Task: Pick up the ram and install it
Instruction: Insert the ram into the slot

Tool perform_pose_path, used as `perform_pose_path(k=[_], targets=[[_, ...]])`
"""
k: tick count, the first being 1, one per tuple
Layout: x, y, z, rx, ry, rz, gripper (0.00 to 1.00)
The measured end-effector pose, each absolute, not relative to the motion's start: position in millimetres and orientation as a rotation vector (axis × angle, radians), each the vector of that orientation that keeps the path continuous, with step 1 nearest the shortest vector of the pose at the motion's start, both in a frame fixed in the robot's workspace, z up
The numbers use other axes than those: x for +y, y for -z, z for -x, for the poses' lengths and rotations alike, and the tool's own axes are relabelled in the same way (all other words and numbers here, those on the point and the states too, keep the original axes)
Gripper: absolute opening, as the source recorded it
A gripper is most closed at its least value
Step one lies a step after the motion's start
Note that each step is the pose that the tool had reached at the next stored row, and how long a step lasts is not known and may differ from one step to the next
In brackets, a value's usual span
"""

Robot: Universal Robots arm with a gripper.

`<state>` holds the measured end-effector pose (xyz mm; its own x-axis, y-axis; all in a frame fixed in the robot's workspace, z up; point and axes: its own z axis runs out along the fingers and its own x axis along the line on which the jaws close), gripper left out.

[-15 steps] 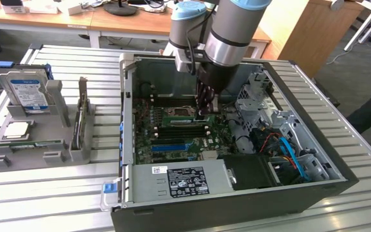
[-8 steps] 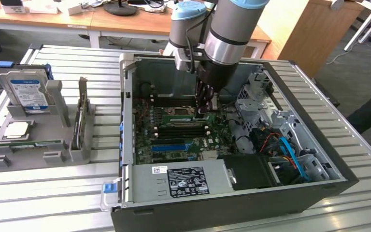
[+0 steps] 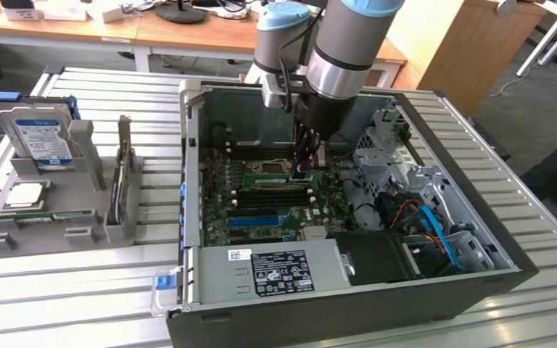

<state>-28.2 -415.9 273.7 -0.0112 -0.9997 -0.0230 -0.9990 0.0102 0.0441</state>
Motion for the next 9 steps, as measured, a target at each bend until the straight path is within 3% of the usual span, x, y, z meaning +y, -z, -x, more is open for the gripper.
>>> perform_pose_path(k=[9], targets=[[-415.9,-265.1,28.2,-2.222,0.074,-2.199,0.12]])
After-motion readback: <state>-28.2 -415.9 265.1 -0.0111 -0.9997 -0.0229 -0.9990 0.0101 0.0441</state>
